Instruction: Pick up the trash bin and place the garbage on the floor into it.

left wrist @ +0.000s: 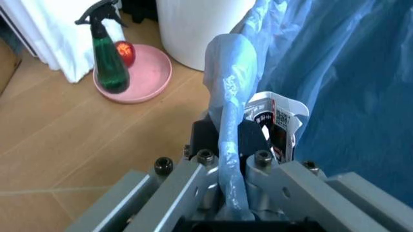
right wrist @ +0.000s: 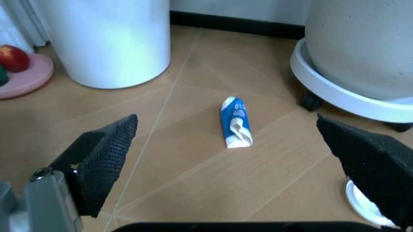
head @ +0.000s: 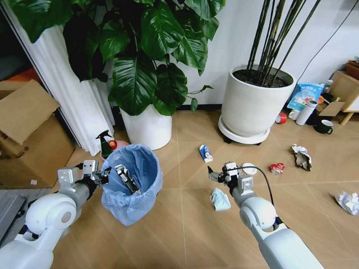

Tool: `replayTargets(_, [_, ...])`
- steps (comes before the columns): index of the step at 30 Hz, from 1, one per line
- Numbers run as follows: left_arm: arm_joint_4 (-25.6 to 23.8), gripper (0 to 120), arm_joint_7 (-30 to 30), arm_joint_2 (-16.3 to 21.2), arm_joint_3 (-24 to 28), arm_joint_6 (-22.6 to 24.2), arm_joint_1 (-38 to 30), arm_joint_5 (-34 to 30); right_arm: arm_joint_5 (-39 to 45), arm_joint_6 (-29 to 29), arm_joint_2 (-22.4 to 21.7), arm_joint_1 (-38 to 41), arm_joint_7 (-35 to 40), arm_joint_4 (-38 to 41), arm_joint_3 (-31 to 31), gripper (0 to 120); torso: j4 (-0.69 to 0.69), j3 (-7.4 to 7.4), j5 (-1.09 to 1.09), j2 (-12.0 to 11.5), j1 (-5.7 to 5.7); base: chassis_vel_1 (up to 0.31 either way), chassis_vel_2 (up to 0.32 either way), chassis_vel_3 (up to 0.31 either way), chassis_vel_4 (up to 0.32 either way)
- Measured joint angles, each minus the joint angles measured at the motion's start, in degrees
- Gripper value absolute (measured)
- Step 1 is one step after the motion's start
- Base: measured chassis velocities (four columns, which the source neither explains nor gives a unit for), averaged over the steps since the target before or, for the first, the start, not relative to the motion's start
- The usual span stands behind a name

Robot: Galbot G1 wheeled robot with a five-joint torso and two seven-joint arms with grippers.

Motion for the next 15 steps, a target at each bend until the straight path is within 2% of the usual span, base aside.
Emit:
replayTargets(4, [-0.1,0,0.1,0.2,-0.1,0.0,-0.1,-0.2,-1.0,0.6,0.0,-0.5,0.0,0.0,0.0,100,0.02,-0.01,0.02,0.0,-0.01,-0.065,0.081,0.083,-0.073])
replayTargets(15, [-0.4,0,1.0,-0.1,-0.3,0.0,0.3,-0.2,-3.1,-0.2,-0.2,-4.1,-0.6,1.3,2.0,100,0.01,-0.01,0.01,0.0,-0.01,0.0,0.0,0.0,0.0])
